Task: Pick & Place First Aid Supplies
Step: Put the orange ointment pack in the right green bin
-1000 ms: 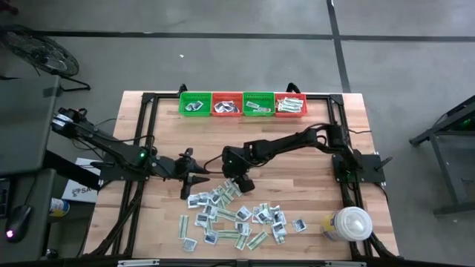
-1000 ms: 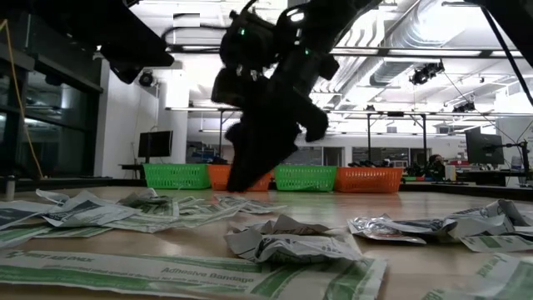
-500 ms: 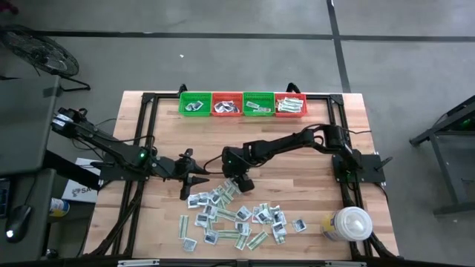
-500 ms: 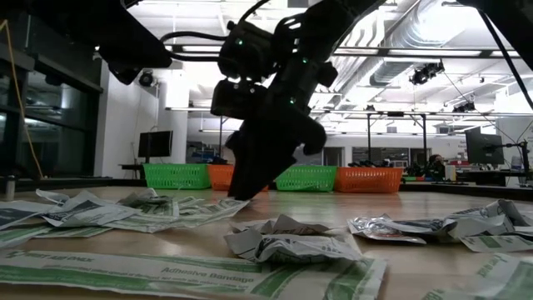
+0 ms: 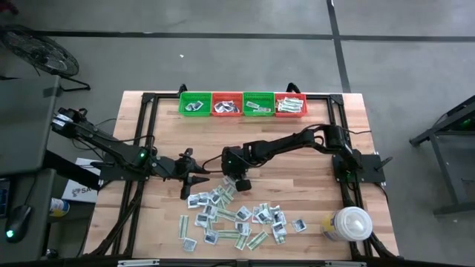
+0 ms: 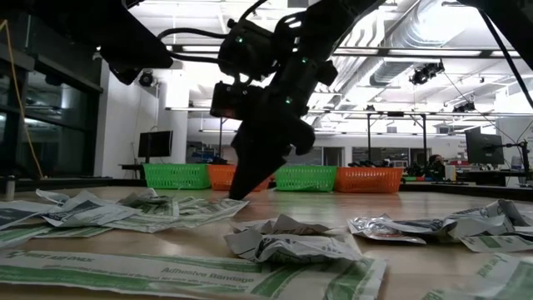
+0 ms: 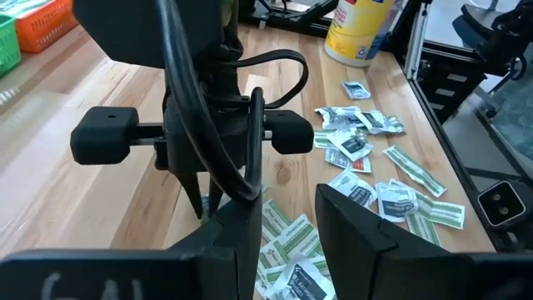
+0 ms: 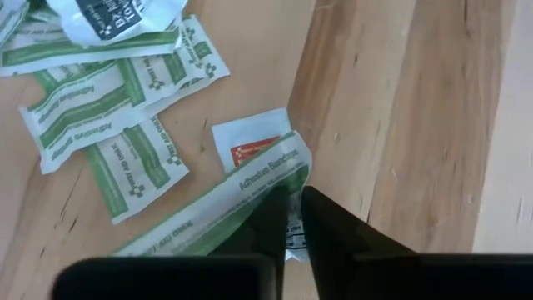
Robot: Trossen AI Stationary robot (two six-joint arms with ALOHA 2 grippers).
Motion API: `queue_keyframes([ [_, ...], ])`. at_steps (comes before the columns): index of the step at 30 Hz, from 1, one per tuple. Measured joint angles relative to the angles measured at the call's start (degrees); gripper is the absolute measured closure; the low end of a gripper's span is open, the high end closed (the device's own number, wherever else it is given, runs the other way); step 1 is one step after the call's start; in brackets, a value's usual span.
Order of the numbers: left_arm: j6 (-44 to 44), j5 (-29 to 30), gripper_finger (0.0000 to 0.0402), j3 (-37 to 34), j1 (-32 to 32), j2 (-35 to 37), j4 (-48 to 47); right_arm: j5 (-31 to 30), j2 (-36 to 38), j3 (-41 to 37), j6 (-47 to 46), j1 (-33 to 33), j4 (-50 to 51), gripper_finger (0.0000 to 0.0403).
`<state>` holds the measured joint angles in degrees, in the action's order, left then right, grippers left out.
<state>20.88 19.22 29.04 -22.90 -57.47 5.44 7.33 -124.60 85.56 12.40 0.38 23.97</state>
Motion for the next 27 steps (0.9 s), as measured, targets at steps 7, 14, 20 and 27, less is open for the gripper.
queue_keyframes([
  [7,0.0,-0.3,0.0290,0.0,0.0,0.0,0.0,-0.3,0.9,-0.2,-3.4,0.0,-0.6,0.0398],
  [14,0.0,-0.6,0.0290,0.0,0.0,0.0,0.5,-2.9,5.3,-0.3,-6.4,0.0,-0.4,0.0402],
  [20,0.0,-0.6,0.0290,0.0,0.0,0.0,0.5,-7.0,10.7,-0.2,-9.2,-0.4,0.3,0.0402],
  [27,0.0,0.9,0.0290,0.0,0.0,0.0,0.2,-5.3,12.8,-0.1,-9.9,-1.6,1.2,0.0402],
])
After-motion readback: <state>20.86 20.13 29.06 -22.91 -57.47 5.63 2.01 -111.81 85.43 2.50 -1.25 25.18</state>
